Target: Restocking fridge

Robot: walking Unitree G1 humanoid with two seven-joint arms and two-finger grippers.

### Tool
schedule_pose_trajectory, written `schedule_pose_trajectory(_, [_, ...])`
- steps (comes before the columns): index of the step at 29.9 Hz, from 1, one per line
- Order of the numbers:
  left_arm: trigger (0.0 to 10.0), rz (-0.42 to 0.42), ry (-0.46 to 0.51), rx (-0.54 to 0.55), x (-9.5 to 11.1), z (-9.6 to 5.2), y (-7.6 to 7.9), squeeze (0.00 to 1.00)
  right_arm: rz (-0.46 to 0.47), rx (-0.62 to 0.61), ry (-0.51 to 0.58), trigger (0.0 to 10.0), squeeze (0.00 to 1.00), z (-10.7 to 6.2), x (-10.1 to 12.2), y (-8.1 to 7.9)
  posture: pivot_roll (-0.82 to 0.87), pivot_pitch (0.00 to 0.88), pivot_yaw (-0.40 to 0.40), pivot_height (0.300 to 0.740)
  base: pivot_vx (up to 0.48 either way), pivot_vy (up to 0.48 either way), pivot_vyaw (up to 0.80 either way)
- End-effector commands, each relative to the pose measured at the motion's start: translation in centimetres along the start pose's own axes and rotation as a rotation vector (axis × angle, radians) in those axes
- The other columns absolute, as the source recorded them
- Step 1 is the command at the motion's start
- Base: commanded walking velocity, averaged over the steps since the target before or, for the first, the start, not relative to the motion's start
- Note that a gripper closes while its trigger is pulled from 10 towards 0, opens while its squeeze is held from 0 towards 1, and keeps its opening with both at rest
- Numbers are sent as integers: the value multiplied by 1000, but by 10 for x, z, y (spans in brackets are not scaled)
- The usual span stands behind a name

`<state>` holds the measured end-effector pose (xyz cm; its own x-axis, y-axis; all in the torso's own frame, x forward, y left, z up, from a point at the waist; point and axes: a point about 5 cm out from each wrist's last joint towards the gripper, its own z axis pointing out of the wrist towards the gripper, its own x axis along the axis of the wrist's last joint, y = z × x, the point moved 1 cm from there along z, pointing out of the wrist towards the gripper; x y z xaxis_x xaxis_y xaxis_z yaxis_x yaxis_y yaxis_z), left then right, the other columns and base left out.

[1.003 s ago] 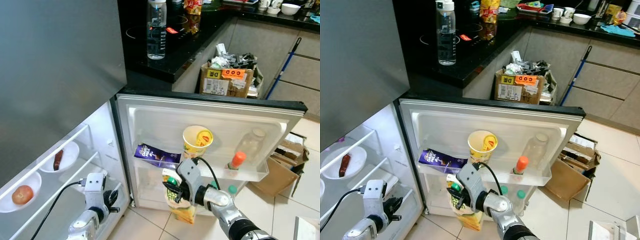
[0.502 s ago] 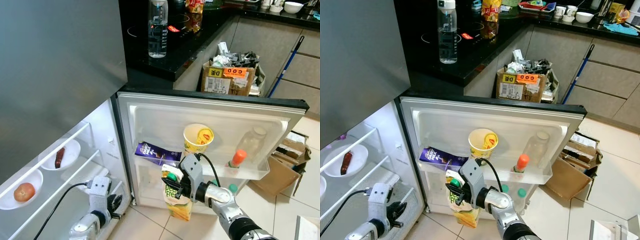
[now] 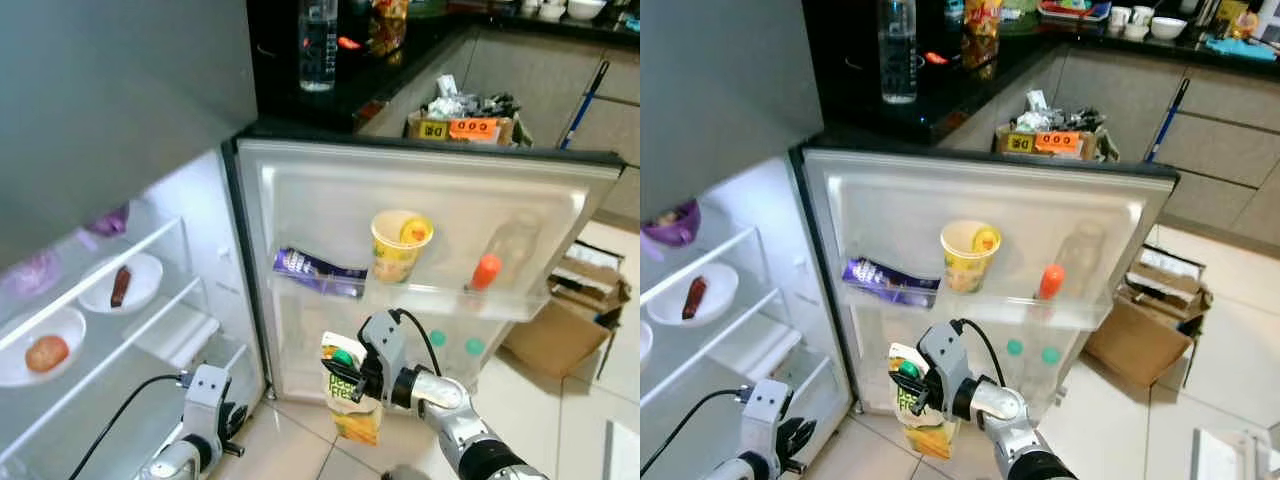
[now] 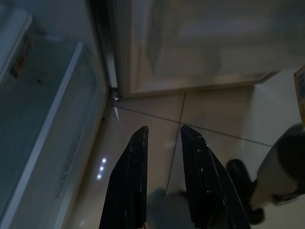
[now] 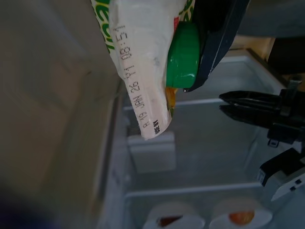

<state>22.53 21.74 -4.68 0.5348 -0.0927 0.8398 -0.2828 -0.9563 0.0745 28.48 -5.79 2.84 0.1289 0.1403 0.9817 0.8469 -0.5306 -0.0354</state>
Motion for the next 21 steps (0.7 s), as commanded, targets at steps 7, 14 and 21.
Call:
schedule_pose_trajectory(7, [10000,51,55,-61,14,9,11,0,-7,27,45,10000,0,2,11,0,-46,0,-28,595,0,0,0])
schedule_pose_trajectory(14, [10000,106,117,-113,28,16,22,0,-16,64,82,10000,0,3,22,1,-51,0,-25,595,0,0,0])
schedule_pose_trajectory(21, [10000,131,147,-136,35,19,26,0,-24,160,69,10000,0,1,24,-7,-51,0,-30,575,0,0,0])
